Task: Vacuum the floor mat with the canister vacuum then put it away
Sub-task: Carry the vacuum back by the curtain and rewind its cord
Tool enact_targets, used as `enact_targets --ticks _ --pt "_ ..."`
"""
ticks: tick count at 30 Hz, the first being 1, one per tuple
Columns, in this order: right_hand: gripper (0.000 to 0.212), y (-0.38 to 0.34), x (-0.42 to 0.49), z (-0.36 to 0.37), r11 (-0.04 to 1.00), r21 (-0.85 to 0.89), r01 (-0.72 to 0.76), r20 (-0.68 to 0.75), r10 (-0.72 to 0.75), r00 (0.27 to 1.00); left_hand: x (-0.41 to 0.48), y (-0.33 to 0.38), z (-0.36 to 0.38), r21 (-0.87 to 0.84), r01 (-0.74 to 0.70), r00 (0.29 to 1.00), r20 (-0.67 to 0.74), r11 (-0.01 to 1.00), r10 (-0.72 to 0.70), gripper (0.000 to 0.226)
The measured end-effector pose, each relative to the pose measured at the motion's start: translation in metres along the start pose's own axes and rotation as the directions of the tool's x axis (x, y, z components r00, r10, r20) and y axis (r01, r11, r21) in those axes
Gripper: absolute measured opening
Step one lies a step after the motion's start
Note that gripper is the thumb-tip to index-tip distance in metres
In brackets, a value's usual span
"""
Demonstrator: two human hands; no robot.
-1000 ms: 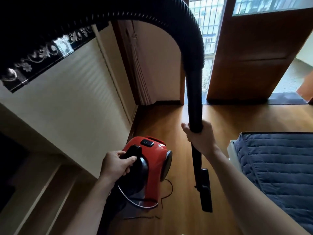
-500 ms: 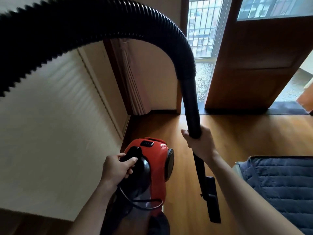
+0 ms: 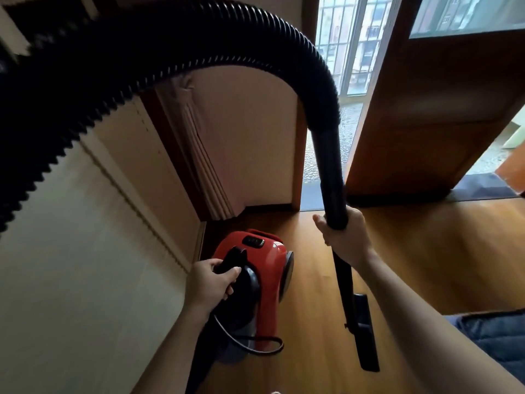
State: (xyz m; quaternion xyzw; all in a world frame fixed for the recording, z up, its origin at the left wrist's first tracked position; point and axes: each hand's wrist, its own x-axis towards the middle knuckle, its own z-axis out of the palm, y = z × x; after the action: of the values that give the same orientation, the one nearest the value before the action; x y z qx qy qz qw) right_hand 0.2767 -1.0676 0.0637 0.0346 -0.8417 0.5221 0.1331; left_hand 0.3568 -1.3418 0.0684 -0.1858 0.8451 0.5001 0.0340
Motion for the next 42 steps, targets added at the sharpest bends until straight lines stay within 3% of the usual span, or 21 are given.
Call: enact_targets --ticks 11,26,34,42 --pt "0.027 0.049 0.161 0.029 0.996 0.043 -0.078 -0.010 0.079 0.997 0.166 0.043 0.026 -0.004 0.039 0.999 -0.002 0.999 -0.039 0.021" --pt "0.033 0.140 0.399 0.071 0.992 0.058 -0.110 0.133 0.101 0.986 0.370 0.108 0.098 0.082 0.122 0.989 -0.092 0.989 -0.114 0.024" --pt "0.035 0.182 0.439 0.110 0.990 0.050 -0.131 0.137 0.123 0.983 0.436 0.084 0.115 0.079 0.188 0.980 -0.081 0.979 -0.182 0.022" --pt "0.028 0.245 0.475 0.167 0.992 0.047 -0.118 0.197 0.107 0.975 0.503 0.011 0.159 0.098 0.195 0.980 0.011 0.976 -0.197 0.015"
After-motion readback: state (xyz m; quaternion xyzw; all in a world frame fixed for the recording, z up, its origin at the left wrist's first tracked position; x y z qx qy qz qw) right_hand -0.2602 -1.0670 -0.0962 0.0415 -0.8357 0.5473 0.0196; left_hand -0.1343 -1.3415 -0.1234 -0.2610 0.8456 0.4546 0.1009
